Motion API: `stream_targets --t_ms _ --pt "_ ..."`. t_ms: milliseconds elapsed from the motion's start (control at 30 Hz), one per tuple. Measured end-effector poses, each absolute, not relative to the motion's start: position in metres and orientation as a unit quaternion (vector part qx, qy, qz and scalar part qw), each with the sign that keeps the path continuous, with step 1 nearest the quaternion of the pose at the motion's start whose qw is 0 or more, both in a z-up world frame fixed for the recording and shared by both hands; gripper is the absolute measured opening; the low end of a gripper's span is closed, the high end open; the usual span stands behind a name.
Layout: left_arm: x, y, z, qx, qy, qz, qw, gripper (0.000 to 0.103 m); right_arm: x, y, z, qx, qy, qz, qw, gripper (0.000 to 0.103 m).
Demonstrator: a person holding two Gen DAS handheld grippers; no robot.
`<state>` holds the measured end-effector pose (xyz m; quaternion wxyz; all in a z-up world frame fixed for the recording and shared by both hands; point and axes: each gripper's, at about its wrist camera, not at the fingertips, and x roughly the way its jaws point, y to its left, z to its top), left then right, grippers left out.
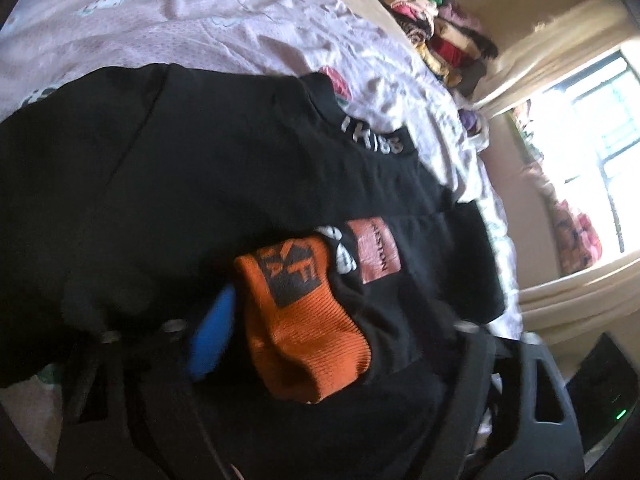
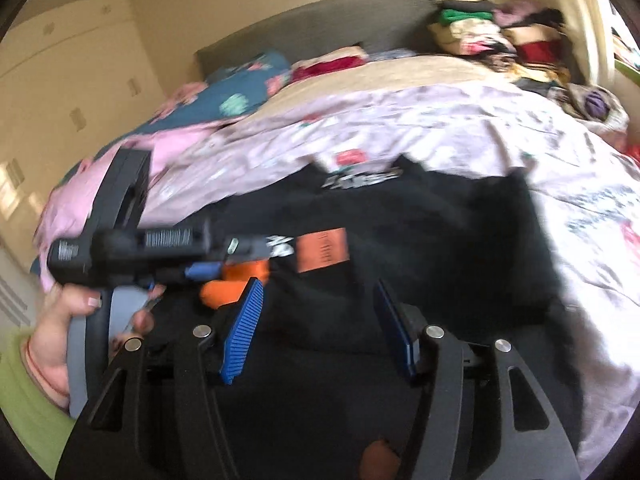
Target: Fold small clothes
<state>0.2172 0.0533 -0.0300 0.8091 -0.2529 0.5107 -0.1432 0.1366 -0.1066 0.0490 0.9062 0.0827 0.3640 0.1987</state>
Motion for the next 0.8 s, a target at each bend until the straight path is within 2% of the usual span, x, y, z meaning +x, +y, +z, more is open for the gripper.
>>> stream_targets --t_ms 67,100,233,500,800 --pt "0.217 0.045 -0.029 -0.235 0.51 -0.142 0.815 0.023 0.137 -0.122 0.051 0.092 0.359 0.18 0.911 0.056" --pt "0.217 0.039 -0.027 -0.221 0.508 -0.15 0.819 0.013 0.137 -0.131 0.052 0.098 0.358 0.169 0.913 0.056" --pt "0.21 0.028 -0.003 -0.191 0.479 -0.168 0.84 0.009 0.137 -0.157 0.052 0.113 0.351 0.137 0.919 0.056" --pt "0.188 0.058 0.062 -0.207 0.396 -0.184 0.875 0.008 0.141 -0.183 0.05 0.124 0.353 0.095 0.922 0.056" --pt "0.196 0.075 0.029 -0.197 0.431 -0.129 0.871 0.008 0.161 -0.168 0.035 0.075 0.383 0.071 0.918 0.056"
